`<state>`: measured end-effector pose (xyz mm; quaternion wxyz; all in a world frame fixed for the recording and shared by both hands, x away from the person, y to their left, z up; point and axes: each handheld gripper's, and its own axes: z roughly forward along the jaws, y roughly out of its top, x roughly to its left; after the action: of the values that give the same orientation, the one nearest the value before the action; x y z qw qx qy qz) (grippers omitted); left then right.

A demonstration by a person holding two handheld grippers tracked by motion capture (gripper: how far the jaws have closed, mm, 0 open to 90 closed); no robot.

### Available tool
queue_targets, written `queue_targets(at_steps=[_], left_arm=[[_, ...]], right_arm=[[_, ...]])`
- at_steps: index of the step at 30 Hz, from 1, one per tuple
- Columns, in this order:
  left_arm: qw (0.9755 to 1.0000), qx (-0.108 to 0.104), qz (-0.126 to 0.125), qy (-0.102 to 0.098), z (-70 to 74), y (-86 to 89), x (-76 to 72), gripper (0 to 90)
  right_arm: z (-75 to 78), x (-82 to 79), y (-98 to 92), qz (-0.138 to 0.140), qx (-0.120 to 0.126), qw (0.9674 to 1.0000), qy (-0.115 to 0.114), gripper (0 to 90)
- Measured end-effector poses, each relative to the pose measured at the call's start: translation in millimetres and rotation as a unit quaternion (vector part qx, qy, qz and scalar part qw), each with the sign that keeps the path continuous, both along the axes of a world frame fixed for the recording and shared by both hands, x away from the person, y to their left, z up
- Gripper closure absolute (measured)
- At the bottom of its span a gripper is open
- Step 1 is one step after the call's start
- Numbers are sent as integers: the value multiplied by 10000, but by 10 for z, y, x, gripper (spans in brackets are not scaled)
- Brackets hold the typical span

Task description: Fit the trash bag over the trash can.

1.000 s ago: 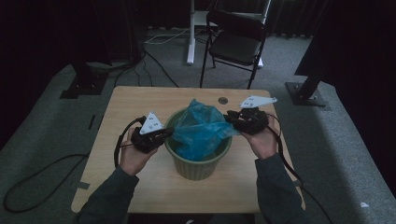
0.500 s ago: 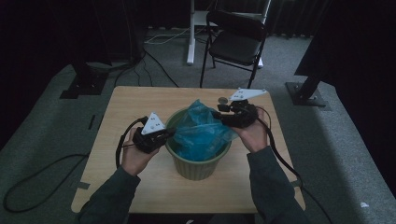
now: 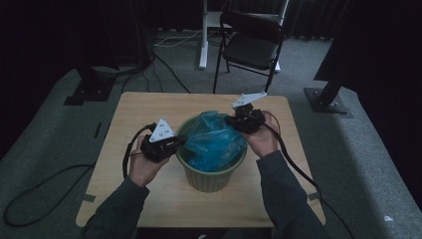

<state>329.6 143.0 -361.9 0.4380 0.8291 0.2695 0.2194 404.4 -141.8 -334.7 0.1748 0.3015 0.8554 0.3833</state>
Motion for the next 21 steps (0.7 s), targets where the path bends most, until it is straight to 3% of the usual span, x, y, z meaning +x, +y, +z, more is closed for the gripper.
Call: queue_targets(at_steps=[7, 15, 21], left_arm=[[9998, -89, 158, -71, 93, 26, 46, 768], [9991, -230, 352, -92, 162, 127, 98, 727], [9984, -406, 385, 2, 184, 204, 135, 694]], right_arm=[[86, -69, -65, 61, 256, 9994, -210, 898], [128, -121, -91, 121, 322, 9986, -398, 898], [128, -144, -89, 177, 293, 9986, -392, 898]])
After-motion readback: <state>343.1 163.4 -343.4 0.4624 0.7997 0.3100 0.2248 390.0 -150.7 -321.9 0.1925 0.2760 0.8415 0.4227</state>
